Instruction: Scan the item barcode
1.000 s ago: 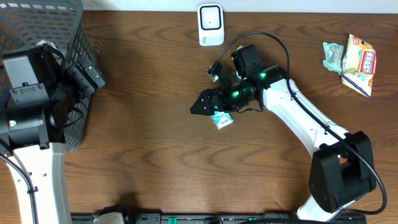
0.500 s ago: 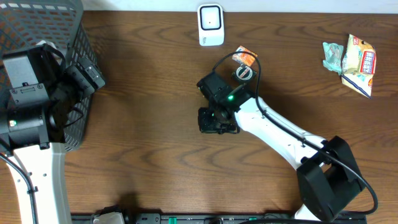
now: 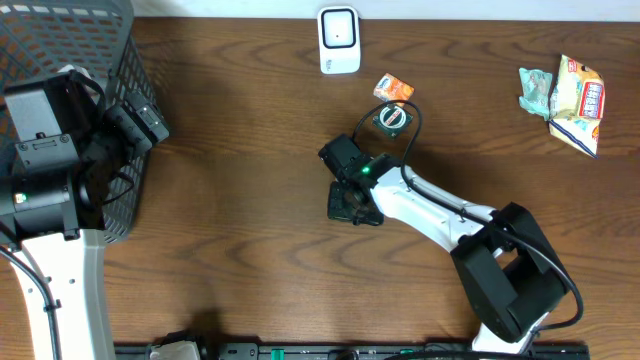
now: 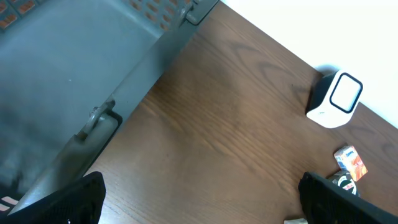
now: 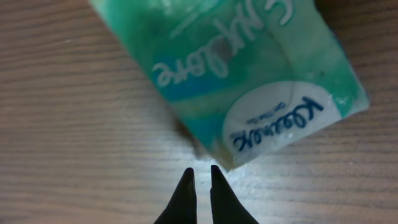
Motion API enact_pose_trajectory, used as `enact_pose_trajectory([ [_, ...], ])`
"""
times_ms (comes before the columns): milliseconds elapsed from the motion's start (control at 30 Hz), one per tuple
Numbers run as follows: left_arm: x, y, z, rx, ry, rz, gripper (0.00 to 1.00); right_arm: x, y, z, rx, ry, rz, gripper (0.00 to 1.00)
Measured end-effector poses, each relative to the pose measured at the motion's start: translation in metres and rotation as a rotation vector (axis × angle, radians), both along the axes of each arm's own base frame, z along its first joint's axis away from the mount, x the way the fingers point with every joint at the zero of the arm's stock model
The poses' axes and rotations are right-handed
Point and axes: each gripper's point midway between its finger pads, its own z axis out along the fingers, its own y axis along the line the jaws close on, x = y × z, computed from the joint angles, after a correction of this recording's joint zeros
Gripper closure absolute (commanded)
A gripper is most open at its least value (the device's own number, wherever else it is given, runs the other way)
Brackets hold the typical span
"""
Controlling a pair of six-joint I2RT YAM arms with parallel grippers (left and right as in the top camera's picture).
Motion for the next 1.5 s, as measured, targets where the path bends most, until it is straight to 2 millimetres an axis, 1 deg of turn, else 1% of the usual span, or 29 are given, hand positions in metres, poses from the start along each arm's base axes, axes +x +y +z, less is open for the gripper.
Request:
enact_pose_trajectory([
  [100,0.000,0.000,0.000,0.000,0.000,0.000,0.02,0.005,-0.006,-0.003,-0.011,-0.001,-0.021,0.90],
  [167,0.000,0.000,0.000,0.000,0.000,0.000,0.02,0.012,-0.018,-0.007,-0.036,-0.006,-0.055,0.92],
  [233,0.000,0.000,0.000,0.000,0.000,0.000,0.02,0.022,-0.031,-0.008,-0.060,-0.023,-0.088,0.90],
  [267,0.000,0.000,0.000,0.000,0.000,0.000,0.02,0.030,-0.041,-0.008,-0.076,-0.042,-0.105,0.89],
  [300,0.000,0.000,0.000,0.000,0.000,0.000,0.02,0.037,-0.048,-0.008,-0.084,-0.056,-0.111,0.86],
  [333,0.000,0.000,0.000,0.000,0.000,0.000,0.02,0.047,-0.058,-0.007,-0.092,-0.077,-0.117,0.84],
  [367,0.000,0.000,0.000,0.000,0.000,0.000,0.02,0.063,-0.068,-0.003,-0.080,-0.102,-0.102,0.82],
  [400,0.000,0.000,0.000,0.000,0.000,0.000,0.02,0.069,-0.069,0.000,-0.065,-0.117,-0.096,0.82],
  [467,0.000,0.000,0.000,0.000,0.000,0.000,0.02,0.095,-0.065,0.015,0.013,-0.174,-0.061,0.82],
  [533,0.000,0.000,0.000,0.000,0.000,0.000,0.02,0.111,-0.052,0.034,0.116,-0.201,-0.016,0.80],
  [600,0.000,0.000,0.000,0.000,0.000,0.000,0.02,0.120,-0.036,0.052,0.217,-0.216,0.030,0.77],
  [633,0.000,0.000,0.000,0.000,0.000,0.000,0.02,0.123,-0.028,0.062,0.272,-0.222,0.058,0.73],
  [667,0.000,0.000,0.000,0.000,0.000,0.000,0.02,0.124,-0.022,0.068,0.306,-0.225,0.075,0.61],
  [700,0.000,0.000,0.000,0.000,0.000,0.000,0.02,0.124,-0.011,0.078,0.374,-0.222,0.108,0.58],
  [733,0.000,0.000,0.000,0.000,0.000,0.000,0.02,0.117,-0.007,0.080,0.403,-0.193,0.125,0.57],
  [800,0.000,0.000,0.000,0.000,0.000,0.000,0.02,0.102,-0.006,0.077,0.414,-0.126,0.135,0.58],
  [833,0.000,0.000,0.000,0.000,0.000,0.000,0.02,0.098,-0.007,0.076,0.414,-0.110,0.135,0.60],
  [867,0.000,0.000,0.000,0.000,0.000,0.000,0.02,0.093,-0.009,0.073,0.404,-0.083,0.132,0.64],
  [900,0.000,0.000,0.000,0.000,0.000,0.000,0.02,0.091,-0.010,0.072,0.400,-0.072,0.130,0.65],
  [933,0.000,0.000,0.000,0.000,0.000,0.000,0.02,0.088,-0.012,0.071,0.393,-0.059,0.128,0.65],
  [967,0.000,0.000,0.000,0.000,0.000,0.000,0.02,0.085,-0.015,0.069,0.381,-0.049,0.127,0.61],
  [1033,0.000,0.000,0.000,0.000,0.000,0.000,0.02,0.085,-0.021,0.066,0.344,-0.047,0.117,0.39],
  [1100,0.000,0.000,0.000,0.000,0.000,0.000,0.02,0.089,-0.034,0.060,0.268,-0.060,0.091,0.28],
  [1133,0.000,0.000,0.000,0.000,0.000,0.000,0.02,0.090,-0.039,0.057,0.239,-0.066,0.075,0.20],
  [1167,0.000,0.000,0.000,0.000,0.000,0.000,0.02,0.091,-0.041,0.055,0.225,-0.069,0.070,0.07],
  [1200,0.000,0.000,0.000,0.000,0.000,0.000,0.02,0.091,-0.043,0.053,0.209,-0.073,0.060,0.01],
  [1333,0.000,0.000,0.000,0.000,0.000,0.000,0.02,0.096,-0.042,0.049,0.176,-0.101,0.045,0.01],
  [1500,0.000,0.000,0.000,0.000,0.000,0.000,0.02,0.104,-0.038,0.052,0.183,-0.137,0.044,0.01],
])
